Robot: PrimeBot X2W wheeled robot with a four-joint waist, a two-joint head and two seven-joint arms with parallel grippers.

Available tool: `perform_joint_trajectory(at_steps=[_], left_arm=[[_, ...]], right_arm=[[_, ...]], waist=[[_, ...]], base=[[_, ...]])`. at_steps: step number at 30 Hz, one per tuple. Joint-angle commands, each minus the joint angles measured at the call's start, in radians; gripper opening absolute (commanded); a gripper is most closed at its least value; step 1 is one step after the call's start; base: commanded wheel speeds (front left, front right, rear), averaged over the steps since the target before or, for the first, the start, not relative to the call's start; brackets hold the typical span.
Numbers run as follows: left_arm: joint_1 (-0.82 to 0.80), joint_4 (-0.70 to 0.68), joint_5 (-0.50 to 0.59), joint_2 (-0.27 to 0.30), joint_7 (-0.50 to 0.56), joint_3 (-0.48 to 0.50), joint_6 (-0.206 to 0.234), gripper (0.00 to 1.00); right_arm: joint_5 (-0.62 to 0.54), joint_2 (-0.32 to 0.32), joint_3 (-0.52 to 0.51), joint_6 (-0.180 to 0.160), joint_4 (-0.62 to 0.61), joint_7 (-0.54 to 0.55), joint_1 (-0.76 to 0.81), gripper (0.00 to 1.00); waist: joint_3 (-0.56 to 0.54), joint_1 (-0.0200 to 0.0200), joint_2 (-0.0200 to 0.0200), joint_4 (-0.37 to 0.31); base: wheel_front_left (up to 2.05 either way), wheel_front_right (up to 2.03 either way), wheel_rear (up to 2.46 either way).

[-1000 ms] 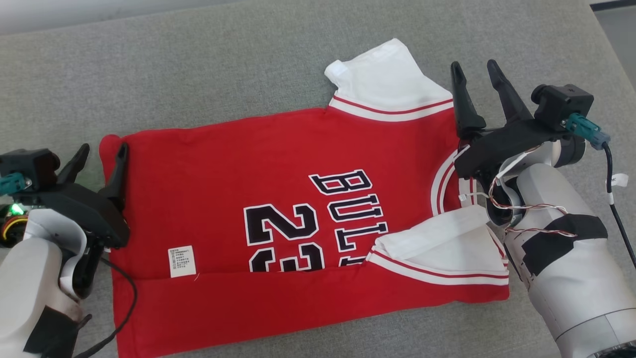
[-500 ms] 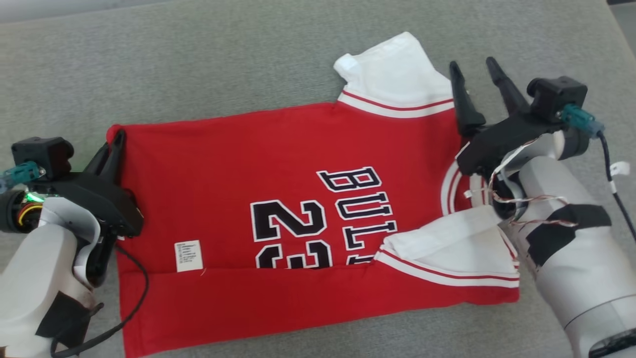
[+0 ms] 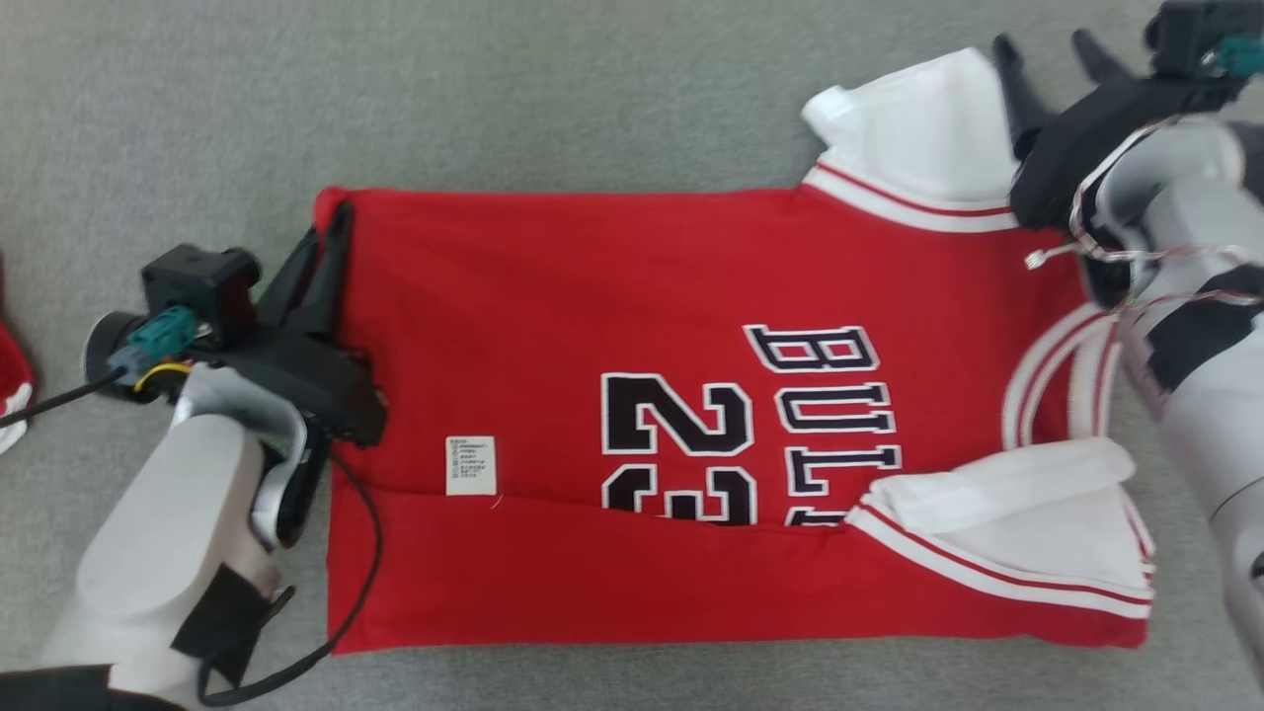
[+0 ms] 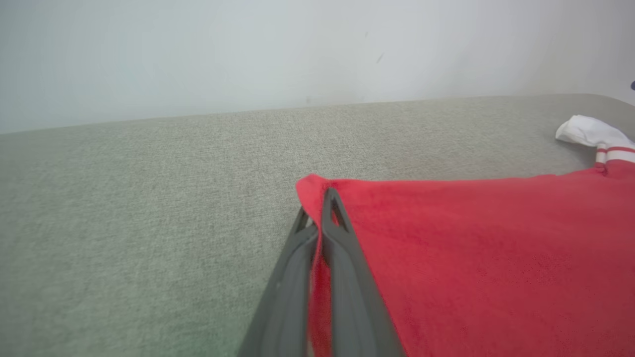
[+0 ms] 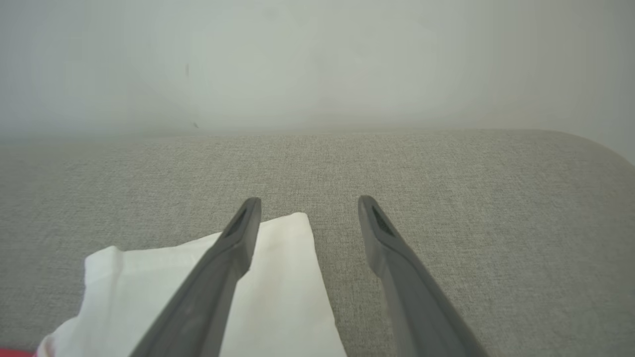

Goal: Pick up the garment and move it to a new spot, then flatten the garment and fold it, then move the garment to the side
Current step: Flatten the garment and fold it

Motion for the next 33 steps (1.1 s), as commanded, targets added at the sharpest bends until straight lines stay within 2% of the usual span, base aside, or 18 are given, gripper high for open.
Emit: perform_joint_trajectory(at_steps=[1,11,12,13,14,15,25,33], left_arm=[[-0.023,-0.014,0.014,-0.016,-0.010,-0.010,0.008,0.00],[-0.058,-0.034,0.033,-0.041,-0.027,-0.031,0.014,0.00],[-0.059,-0.033,0.033,-0.042,-0.030,-0.032,0.013,0.00],[-0.062,-0.031,0.033,-0.042,-0.032,-0.033,0.013,0.00],[-0.063,-0.029,0.034,-0.042,-0.033,-0.034,0.012,0.00],[-0.064,-0.029,0.031,-0.042,-0.037,-0.032,0.012,0.00],[-0.020,-0.006,0.012,-0.011,-0.054,-0.010,0.026,0.00],[0.039,-0.011,-0.009,0.017,-0.050,0.001,0.038,0.00]], right_arm=[[-0.003,-0.012,0.007,0.000,0.032,0.024,-0.039,1.00],[-0.002,-0.010,0.003,0.000,0.123,0.130,-0.133,1.00],[-0.008,-0.012,0.008,0.000,0.129,0.142,-0.132,0.93],[-0.011,-0.011,0.010,0.000,0.133,0.150,-0.128,0.43],[-0.012,-0.011,0.009,0.000,0.136,0.150,-0.128,0.34],[-0.017,-0.015,0.009,0.000,0.139,0.146,-0.133,0.00],[-0.042,-0.002,0.015,0.000,0.134,0.003,-0.147,0.00],[0.054,0.000,0.061,0.000,-0.001,-0.111,-0.013,0.00]], waist=[[0.061,0.0000,-0.0001,0.059],[0.121,0.0000,-0.0001,0.094],[0.123,0.0000,-0.0001,0.094],[0.125,0.0000,-0.0001,0.094],[0.127,0.0000,-0.0001,0.093],[0.128,0.0000,-0.0001,0.092],[0.066,0.0000,-0.0001,0.040],[-0.009,0.0000,-0.0001,-0.025]], base=[[0.00,0.00,0.00],[0.00,0.00,0.00],[0.00,0.00,0.00],[0.00,0.00,0.00],[0.00,0.00,0.00],[0.00,0.00,0.00],[0.00,0.00,0.00],[0.00,0.00,0.00]])
